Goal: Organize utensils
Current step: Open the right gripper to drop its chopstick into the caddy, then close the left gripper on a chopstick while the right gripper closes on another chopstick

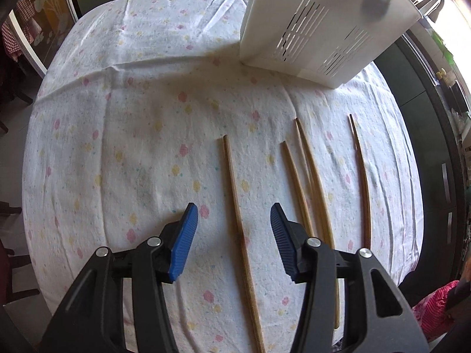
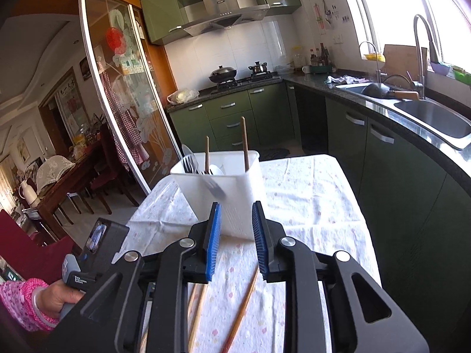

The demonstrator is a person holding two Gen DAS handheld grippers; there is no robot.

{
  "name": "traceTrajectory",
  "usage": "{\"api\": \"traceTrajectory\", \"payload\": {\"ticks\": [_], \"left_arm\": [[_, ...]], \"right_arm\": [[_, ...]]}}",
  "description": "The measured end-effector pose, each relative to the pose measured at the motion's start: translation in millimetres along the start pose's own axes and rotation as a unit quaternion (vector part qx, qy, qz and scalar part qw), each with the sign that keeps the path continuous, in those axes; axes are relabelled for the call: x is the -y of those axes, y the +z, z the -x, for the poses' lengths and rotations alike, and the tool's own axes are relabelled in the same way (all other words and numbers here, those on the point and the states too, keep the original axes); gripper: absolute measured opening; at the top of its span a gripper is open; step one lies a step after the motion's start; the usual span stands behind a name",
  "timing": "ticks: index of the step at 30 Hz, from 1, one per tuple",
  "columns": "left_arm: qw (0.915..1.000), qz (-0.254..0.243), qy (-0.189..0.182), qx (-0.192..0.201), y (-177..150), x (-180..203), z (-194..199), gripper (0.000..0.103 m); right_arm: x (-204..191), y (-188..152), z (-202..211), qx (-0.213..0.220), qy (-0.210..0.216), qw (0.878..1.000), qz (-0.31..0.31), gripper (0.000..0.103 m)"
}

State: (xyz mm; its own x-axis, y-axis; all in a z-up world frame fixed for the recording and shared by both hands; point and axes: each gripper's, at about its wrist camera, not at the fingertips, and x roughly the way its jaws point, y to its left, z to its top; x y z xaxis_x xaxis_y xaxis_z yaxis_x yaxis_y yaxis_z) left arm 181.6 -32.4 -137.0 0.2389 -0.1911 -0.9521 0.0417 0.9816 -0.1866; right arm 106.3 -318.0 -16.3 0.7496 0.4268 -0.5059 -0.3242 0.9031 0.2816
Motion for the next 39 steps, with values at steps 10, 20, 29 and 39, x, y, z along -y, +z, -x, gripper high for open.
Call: {"api": "traceTrajectory", "payload": {"ticks": [10,20,29,39], "left_arm": [[0.9994,-0.018,0.029,-0.002,3.2,22.4,-10.9,0.006],[0.9996,-0.014,0.018,0.014,-3.8,-1.2,5.8,0.006],[0.9987,-0.021,0.003,0.047,-7.3,-15.0,37.2,0.006],[0.9961,-0.035,-0.004,0.081,-13.8,-7.7,64.2,0.006]], "right_arm": [[-0.7,-43.8,-50.7,-0.113,-0.058,0.991,0.034,0.045],[-7.2,-85.9,-140.6,-0.226,-0.085,0.969,0.049,0.045],[-15.8,-89.8,-160.4,-0.248,-0.116,0.96,0.06,0.039],[-2.7,-74.8,-139.7,-0.218,-0.052,0.975,0.01,0.007]]}}
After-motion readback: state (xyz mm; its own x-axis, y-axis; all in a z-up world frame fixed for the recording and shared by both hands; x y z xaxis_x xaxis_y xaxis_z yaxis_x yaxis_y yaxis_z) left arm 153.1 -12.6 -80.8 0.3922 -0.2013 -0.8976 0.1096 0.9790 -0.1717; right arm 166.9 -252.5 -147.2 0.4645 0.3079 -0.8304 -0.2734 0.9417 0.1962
